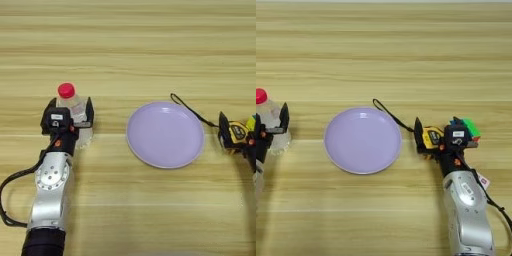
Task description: Move the objects on the table
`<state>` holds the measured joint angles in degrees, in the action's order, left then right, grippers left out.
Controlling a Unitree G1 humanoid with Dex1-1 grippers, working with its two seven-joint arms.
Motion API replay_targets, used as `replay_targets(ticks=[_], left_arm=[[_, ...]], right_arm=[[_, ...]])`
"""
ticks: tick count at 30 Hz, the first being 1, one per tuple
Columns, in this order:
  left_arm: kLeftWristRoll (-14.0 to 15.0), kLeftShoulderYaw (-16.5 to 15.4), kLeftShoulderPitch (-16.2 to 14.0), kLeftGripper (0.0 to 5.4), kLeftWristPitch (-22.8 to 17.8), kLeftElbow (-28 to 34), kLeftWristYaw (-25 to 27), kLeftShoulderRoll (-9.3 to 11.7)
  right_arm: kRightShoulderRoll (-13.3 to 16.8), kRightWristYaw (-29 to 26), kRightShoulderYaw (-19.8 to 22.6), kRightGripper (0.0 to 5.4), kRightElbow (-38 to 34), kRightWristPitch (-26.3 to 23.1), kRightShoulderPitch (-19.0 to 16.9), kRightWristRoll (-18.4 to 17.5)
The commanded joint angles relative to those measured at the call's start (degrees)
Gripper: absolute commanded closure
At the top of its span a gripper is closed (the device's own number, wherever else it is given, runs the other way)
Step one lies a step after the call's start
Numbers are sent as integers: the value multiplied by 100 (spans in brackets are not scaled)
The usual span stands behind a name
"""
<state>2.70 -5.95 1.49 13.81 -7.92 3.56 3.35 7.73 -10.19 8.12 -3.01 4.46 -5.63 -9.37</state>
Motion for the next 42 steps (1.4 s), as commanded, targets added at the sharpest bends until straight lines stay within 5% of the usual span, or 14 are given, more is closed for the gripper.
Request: replay_targets(ticks=[1, 17, 28, 42], left_arm=[[28, -9, 87, 115, 11, -54, 15, 38], [6, 70, 165, 209, -254, 420, -23, 5], [-80, 398, 739, 213, -825, 944, -113, -139], [-358, 1261, 1356, 213, -1119, 700, -176, -746]], right_arm=[[-37, 57, -4, 0, 32, 31, 31, 31], [3, 118, 11, 0, 40, 66, 21, 69], [-38, 128, -14, 0, 107, 107, 29, 96], [-122, 174, -58, 0, 118, 157, 11, 128]])
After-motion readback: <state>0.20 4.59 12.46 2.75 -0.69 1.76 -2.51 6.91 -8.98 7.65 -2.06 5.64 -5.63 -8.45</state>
